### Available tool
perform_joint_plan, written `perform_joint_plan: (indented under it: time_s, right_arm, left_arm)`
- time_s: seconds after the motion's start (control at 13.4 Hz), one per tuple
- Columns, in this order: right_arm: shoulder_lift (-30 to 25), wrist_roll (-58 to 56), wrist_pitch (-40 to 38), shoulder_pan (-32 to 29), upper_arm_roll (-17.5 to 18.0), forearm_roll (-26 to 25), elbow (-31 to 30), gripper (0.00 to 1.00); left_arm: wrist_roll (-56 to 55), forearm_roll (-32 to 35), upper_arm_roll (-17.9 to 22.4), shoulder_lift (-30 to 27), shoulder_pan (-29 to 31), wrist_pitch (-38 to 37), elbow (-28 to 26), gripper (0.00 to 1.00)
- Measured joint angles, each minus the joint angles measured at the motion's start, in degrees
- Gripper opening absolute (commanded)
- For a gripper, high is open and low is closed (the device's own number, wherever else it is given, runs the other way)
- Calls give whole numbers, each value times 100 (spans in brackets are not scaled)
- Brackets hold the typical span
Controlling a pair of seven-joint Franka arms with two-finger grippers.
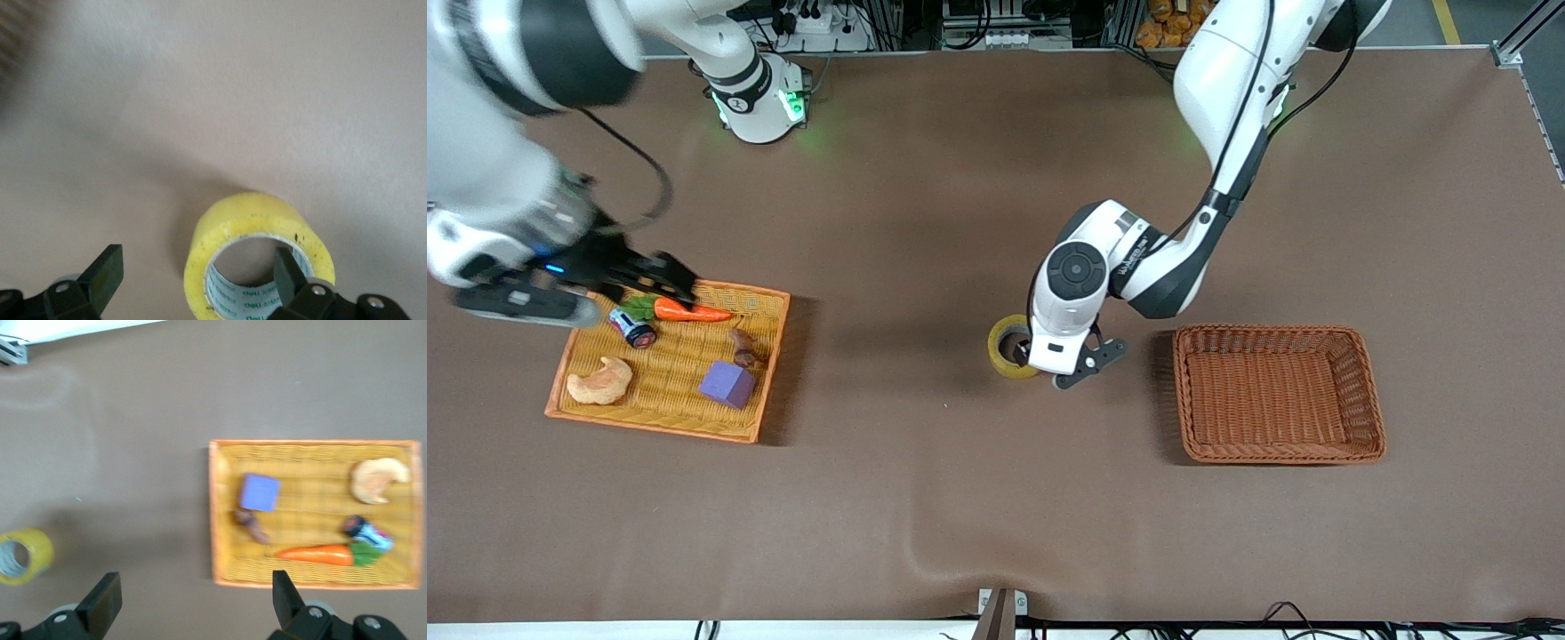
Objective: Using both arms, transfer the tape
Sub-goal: 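Grasp the tape rim with the left gripper while the right gripper withdraws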
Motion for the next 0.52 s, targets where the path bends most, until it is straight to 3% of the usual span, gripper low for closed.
perform_joint_plan:
  time_s: [0.3,0.52]
  right_arm:
    - [-272,-741,-1084,-616,-9,-6,291,100]
    - [-275,-799,-1218,-662,-5,-15,502,100]
  left_arm:
    - [-182,-2,-3,127,-120,3,7,100]
    - [-201,-2,-3,232,-200,3,6,100]
